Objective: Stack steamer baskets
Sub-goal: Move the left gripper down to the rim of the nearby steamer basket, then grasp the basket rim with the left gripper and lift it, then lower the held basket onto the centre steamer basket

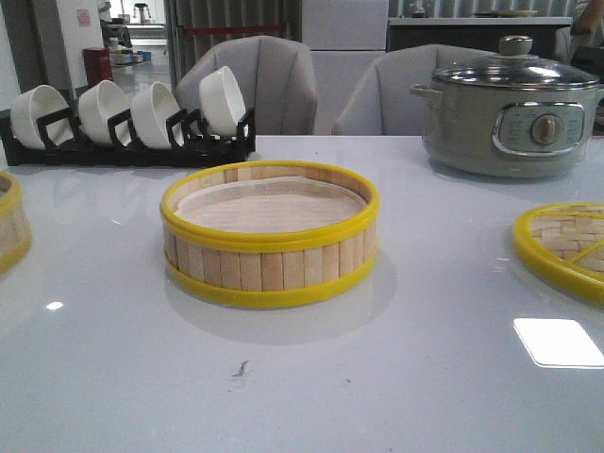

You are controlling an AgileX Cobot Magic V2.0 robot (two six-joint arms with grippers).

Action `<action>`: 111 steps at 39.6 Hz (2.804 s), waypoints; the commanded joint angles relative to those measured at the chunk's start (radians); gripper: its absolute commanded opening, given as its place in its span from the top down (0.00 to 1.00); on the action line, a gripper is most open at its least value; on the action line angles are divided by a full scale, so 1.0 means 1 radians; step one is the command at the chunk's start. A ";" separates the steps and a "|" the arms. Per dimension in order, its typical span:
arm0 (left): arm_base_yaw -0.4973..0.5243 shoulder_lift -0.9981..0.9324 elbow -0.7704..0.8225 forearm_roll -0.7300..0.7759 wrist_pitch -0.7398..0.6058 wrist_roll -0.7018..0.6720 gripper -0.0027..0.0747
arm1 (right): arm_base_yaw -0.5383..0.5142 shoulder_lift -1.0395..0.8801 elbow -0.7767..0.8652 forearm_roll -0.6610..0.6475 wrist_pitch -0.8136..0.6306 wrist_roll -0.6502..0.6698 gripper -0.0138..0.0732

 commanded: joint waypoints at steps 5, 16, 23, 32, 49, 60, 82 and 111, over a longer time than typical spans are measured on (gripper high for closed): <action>-0.001 0.083 -0.032 0.013 -0.135 -0.001 0.56 | -0.001 -0.008 -0.042 0.002 -0.068 0.002 0.40; -0.001 0.227 -0.032 0.020 -0.168 -0.001 0.56 | -0.001 -0.008 -0.042 0.002 -0.067 0.002 0.40; -0.001 0.298 -0.032 0.020 -0.174 -0.001 0.56 | -0.001 -0.008 -0.042 0.002 -0.066 0.002 0.40; -0.001 0.351 -0.032 0.020 -0.199 -0.001 0.56 | -0.001 -0.008 -0.042 0.002 -0.066 0.002 0.40; -0.001 0.363 -0.032 0.025 -0.228 -0.001 0.85 | -0.001 -0.008 -0.042 0.002 -0.067 0.002 0.40; -0.005 0.359 -0.086 0.021 -0.172 -0.012 0.85 | -0.001 -0.008 -0.042 0.002 -0.067 0.002 0.40; -0.322 0.338 -0.452 0.017 0.016 -0.016 0.85 | -0.001 -0.008 -0.042 0.012 -0.068 0.002 0.40; -0.664 0.550 -0.601 -0.001 -0.060 -0.016 0.85 | -0.001 -0.008 -0.042 0.015 -0.063 0.002 0.40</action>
